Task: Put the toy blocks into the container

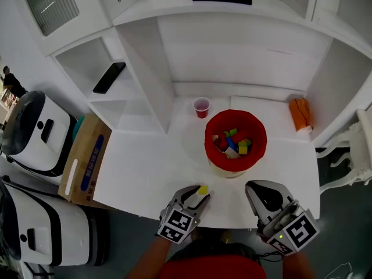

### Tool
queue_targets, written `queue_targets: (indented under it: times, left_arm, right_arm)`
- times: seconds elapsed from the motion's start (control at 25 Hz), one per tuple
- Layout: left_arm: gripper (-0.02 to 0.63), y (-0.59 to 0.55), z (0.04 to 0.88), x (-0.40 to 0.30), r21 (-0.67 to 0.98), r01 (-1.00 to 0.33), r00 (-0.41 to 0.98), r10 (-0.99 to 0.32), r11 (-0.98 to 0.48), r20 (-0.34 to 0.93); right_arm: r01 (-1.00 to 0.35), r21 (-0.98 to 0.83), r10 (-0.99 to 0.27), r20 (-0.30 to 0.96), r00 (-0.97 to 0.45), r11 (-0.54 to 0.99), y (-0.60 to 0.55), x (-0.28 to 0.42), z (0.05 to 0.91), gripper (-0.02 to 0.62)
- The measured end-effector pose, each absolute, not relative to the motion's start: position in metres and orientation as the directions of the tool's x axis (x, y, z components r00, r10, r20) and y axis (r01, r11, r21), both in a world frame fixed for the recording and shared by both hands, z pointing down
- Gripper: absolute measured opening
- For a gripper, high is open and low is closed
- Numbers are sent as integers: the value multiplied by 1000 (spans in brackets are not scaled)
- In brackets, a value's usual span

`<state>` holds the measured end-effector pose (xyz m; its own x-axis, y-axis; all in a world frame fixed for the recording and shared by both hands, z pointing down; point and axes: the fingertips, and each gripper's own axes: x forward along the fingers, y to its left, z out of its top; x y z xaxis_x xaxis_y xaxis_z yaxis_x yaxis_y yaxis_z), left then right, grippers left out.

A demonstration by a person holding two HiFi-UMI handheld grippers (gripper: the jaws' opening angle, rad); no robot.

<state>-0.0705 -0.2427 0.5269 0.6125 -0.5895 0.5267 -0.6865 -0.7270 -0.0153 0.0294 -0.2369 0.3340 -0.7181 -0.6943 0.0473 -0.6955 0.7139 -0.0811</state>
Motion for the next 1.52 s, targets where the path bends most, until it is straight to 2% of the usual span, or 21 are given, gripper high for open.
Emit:
queue_targets:
  times: [0.24,0.48,0.76,0.92,1.2,1.4,1.52]
  left_arm:
    - [216,-251,550,-71,-33,-591,629,-486,-806,606]
    - [216,-252,569,-65,-10,-510,648,-391,-860,654]
    - [202,-254,570,-67,-6,-510,667,-400,-860,629]
    - [202,-253,529,-56,12,-524,733,-445,-851,514]
    - [202,-248,380,-25,81,-536,840,-522,-840,146]
    - [202,-285,312,-17,68,-568,822,-569,-820,7]
    - [201,-316,310,-7,47,-589,808,-587,-807,40]
  right_arm:
    - [-718,-83,-715,68,-696,692,-230,35,337,5]
    - [-752,-93,-747,83,-659,653,-231,41,340,5]
    - [-773,-101,-766,103,-634,626,-229,44,348,5]
    - [-778,-112,-771,105,-628,619,-228,44,351,5]
    - [-782,-170,-783,75,-617,600,-227,54,354,5]
    - [-776,-175,-781,55,-622,606,-223,57,351,5]
    - [-778,-175,-784,47,-619,604,-219,62,348,5]
